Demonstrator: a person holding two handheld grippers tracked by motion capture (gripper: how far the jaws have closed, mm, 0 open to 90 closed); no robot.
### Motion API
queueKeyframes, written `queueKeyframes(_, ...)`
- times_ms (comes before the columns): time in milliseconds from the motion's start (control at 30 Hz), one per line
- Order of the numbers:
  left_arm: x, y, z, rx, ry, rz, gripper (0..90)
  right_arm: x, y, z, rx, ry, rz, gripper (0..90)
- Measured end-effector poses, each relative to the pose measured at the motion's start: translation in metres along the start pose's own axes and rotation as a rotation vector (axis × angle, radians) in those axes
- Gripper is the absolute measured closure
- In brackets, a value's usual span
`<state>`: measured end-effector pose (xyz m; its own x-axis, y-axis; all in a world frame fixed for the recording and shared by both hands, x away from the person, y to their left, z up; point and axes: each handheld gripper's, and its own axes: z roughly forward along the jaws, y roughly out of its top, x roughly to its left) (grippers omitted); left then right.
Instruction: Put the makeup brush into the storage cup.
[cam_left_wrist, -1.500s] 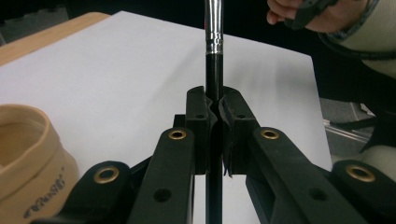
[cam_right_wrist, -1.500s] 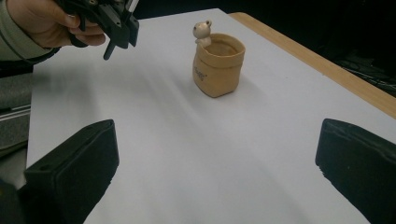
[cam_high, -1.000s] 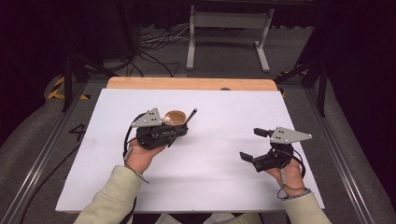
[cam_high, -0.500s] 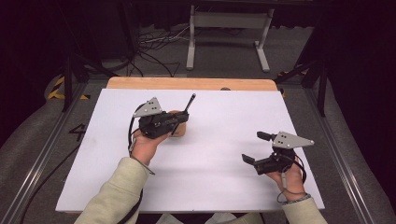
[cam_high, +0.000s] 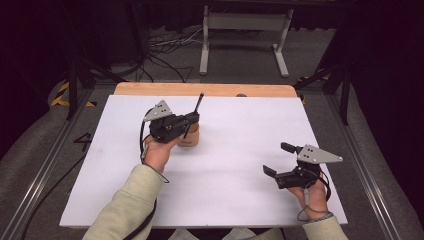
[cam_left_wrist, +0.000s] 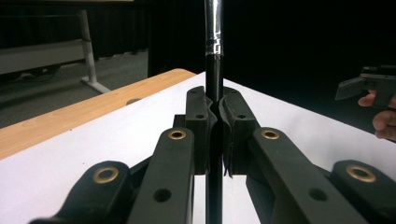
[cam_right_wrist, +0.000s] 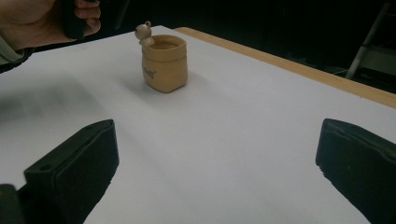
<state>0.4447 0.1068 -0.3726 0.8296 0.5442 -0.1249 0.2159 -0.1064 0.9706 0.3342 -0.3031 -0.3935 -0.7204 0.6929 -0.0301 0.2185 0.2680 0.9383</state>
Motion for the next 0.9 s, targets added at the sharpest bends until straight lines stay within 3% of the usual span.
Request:
queueKeyframes(300,0.009,-0.004,0.003,-0.036,0.021,-0.03,83.0,-0.003,-0.009,-0.004,-0.022,-0.039,0.037,0.0)
queueKeyframes(500,0.01,-0.007,0.008,-0.046,0.023,-0.039,83.0,-0.001,-0.01,-0.006,-0.032,-0.034,0.04,0.0)
queueKeyframes(767,0.014,-0.013,0.017,-0.064,0.084,-0.052,82.9,0.003,-0.009,-0.005,-0.04,-0.008,0.038,0.0)
queueKeyframes(900,0.015,-0.014,0.02,-0.064,0.101,-0.035,83.0,0.004,-0.007,-0.006,-0.051,0.0,0.036,0.0)
